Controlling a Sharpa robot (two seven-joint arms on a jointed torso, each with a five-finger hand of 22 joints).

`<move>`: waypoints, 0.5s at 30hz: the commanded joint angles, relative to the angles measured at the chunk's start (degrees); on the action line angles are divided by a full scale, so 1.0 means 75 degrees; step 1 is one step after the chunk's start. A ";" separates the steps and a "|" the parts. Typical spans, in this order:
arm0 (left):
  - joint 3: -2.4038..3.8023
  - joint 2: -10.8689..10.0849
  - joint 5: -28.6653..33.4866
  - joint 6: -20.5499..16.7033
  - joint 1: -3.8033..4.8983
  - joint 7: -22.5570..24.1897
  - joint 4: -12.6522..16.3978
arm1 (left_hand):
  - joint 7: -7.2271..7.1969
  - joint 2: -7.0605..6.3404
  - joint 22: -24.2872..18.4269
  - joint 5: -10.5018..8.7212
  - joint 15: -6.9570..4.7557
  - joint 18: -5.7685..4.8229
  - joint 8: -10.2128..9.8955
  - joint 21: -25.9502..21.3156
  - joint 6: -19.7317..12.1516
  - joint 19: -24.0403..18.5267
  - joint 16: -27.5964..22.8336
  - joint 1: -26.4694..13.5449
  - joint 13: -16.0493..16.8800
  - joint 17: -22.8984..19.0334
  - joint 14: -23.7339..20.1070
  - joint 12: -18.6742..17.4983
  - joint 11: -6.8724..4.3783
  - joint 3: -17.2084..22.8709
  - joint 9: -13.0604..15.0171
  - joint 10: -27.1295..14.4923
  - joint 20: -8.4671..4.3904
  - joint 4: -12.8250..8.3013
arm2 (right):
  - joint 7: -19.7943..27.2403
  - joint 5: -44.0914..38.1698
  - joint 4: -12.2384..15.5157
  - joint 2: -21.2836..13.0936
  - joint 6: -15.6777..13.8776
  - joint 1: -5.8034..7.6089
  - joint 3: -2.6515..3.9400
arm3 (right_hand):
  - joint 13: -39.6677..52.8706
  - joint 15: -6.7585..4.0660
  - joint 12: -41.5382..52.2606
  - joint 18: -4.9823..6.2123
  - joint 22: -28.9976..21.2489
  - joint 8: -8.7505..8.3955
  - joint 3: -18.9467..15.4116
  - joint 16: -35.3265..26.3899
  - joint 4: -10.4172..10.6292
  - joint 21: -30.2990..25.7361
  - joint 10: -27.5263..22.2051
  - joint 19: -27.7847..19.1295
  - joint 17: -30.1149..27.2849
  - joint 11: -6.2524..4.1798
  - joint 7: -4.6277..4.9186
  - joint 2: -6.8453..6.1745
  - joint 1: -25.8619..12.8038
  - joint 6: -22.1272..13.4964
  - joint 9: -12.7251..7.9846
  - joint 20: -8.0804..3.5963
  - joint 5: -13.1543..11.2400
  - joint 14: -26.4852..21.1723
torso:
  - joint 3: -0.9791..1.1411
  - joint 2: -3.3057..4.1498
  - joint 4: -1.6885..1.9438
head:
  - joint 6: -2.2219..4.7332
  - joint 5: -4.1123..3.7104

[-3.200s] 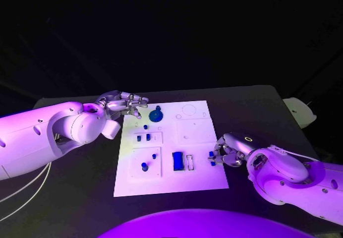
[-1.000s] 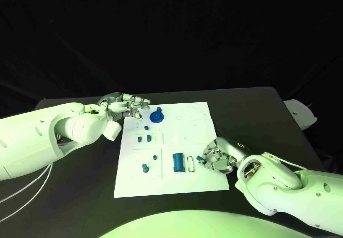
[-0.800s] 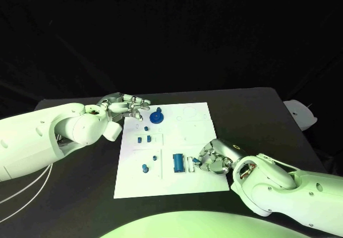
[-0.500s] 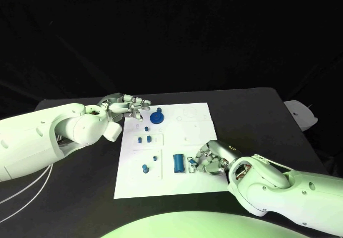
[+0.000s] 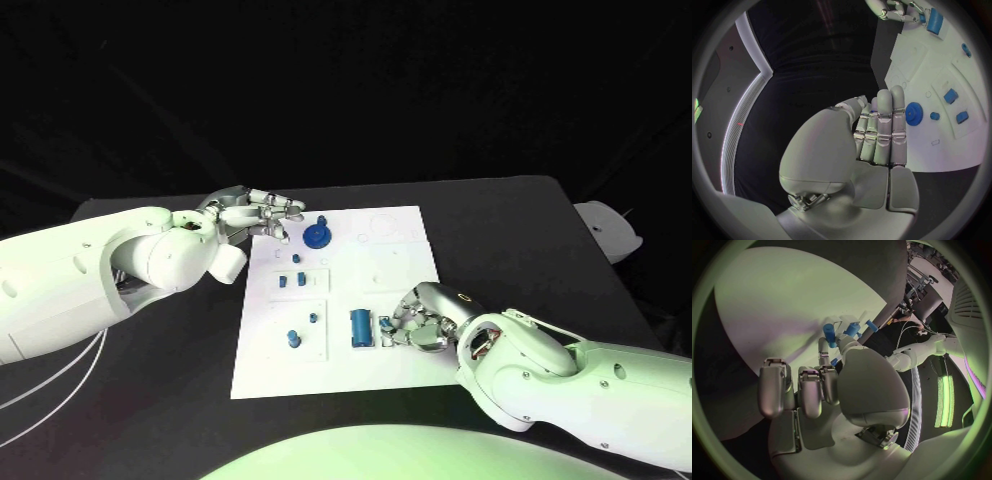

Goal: Assemble the parts on the task board

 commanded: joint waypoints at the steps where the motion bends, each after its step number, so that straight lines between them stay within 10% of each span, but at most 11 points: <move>1: 0.0005 0.0005 0.0026 0.0124 0.0006 0.0040 0.0023 | -0.0004 0.0063 0.0009 0.0024 0.0038 0.0096 -0.0018 0.0022 -0.0074 0.0028 -0.0028 -0.0030 -0.0008 -0.0009 -0.0039 0.0001 -0.0021 0.0037 -0.0007 -0.0054 0.0019 0.0016 | -0.0031 -0.0093 0.0002 0.0037 0.0234 -0.0008 0.0000 | 0.1517 -0.0021 0.0046 -0.0015 0.1573 0.0024 -0.0040 0.0041 0.0077 -0.0019 0.0517 0.0286 0.2002 -0.0055 -0.0125 -0.0021 -0.0158 0.0167 0.0014 -0.0021 0.0089 0.0794 | -0.0001 0.0001 -0.0003 | 0.0003 0.0001; 15: 0.0005 0.0016 0.0026 0.0135 0.0006 0.0019 0.0037 | -0.0004 0.0063 0.0009 0.0024 0.0038 0.0096 -0.0018 0.0022 -0.0074 0.0028 -0.0028 -0.0030 -0.0008 -0.0009 -0.0039 0.0001 -0.0021 0.0037 -0.0007 -0.0054 0.0019 0.0016 | -0.0134 -0.0078 -0.0063 0.0067 0.0427 -0.0008 0.0000 | 0.1496 -0.0021 0.0004 -0.0013 0.1571 0.0067 -0.0186 0.0036 0.0243 -0.0028 0.0506 0.0283 0.1991 -0.0053 -0.0124 -0.0033 -0.0440 0.0184 0.0075 -0.0024 0.0195 0.0792 | 0.0003 -0.0004 -0.0001 | -0.0017 -0.0015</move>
